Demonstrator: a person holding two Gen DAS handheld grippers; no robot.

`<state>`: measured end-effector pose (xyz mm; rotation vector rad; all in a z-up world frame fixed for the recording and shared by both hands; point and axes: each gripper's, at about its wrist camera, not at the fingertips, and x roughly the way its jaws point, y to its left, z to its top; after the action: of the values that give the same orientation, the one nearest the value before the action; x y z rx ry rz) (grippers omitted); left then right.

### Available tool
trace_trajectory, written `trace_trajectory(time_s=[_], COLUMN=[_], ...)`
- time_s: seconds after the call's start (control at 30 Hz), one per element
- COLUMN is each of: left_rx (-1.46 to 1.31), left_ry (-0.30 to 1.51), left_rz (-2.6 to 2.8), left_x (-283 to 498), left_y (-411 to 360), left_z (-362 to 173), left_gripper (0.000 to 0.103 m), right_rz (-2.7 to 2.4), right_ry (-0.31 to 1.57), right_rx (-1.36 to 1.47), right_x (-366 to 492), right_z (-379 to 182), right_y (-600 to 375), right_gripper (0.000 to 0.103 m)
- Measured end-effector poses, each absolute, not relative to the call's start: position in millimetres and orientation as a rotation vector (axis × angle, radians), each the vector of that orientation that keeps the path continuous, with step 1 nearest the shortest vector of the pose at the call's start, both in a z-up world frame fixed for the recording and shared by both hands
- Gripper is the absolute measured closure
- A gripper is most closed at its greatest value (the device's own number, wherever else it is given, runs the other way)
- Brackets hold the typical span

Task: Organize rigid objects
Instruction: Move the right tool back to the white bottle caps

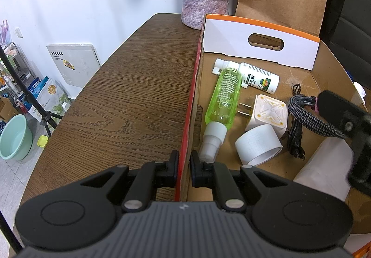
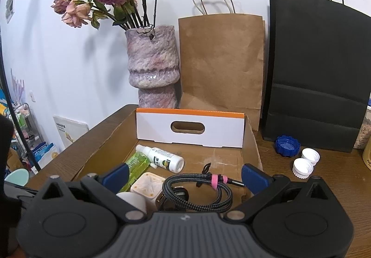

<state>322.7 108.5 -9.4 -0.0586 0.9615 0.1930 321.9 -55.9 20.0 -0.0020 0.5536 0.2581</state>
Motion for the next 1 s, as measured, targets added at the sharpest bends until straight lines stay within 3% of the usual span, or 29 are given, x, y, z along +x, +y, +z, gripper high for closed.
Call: trace_trajectory(time_s=[0.37, 1.0], left_rx=[-0.058, -0.061], left_ry=[0.962, 0.961], left_rz=[0.193, 0.193], left_x=[322.7, 323.1], left_y=[108.5, 108.6], left_z=[-9.5, -9.4], left_gripper=[0.092, 0.092], right_rz=[0.160, -0.012], right_ry=[0.531, 0.596], right_rx=[0.048, 0.028], right_x=[332.3, 387.3], right_z=[33.9, -3.6], right_y=[-107.1, -198.3], right_gripper=[0.000, 0.000])
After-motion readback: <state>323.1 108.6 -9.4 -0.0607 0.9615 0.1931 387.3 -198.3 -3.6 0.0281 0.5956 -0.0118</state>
